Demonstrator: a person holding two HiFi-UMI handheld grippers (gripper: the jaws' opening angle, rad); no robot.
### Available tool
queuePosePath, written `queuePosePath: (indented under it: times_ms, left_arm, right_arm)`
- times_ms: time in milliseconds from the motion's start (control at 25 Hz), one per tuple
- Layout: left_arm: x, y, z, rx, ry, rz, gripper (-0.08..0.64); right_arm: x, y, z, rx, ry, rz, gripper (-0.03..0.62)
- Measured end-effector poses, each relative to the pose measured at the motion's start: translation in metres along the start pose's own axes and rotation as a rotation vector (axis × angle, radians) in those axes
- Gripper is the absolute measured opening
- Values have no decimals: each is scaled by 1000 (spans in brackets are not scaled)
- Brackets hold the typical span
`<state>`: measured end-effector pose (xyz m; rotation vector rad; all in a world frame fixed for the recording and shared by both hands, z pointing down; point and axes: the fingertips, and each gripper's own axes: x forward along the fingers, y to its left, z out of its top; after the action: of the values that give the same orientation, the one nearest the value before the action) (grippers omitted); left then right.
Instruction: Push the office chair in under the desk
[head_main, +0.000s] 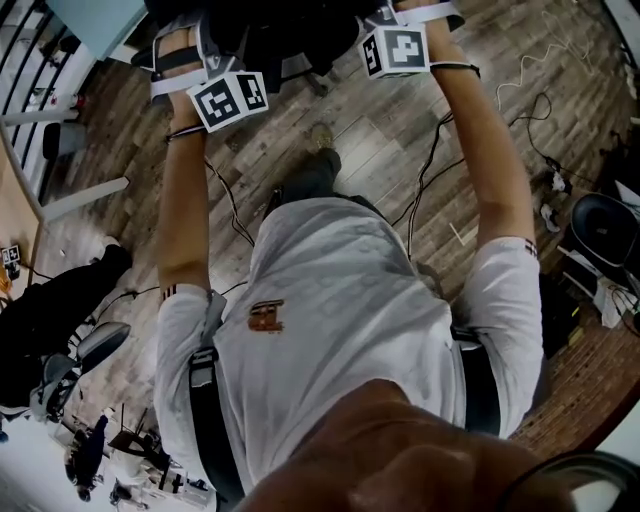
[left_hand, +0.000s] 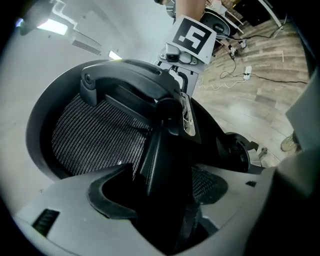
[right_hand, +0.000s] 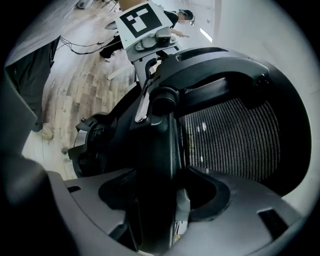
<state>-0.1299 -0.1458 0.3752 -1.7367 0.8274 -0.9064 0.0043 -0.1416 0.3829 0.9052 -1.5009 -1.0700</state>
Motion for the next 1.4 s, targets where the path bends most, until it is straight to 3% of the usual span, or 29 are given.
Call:
queuePosePath:
  times_ms: [400, 1000, 1400]
  left_arm:
    - [100, 16, 16, -2, 64, 26, 343]
    - [193, 31, 42, -28, 122, 32, 344]
    - [273, 47, 44, -29, 224, 60, 342]
  right_arm:
    - [77, -29, -74, 4, -64, -8, 259]
    - [147, -60, -152, -3, -138, -11, 259]
    - [216, -86, -201, -28, -276, -4, 259]
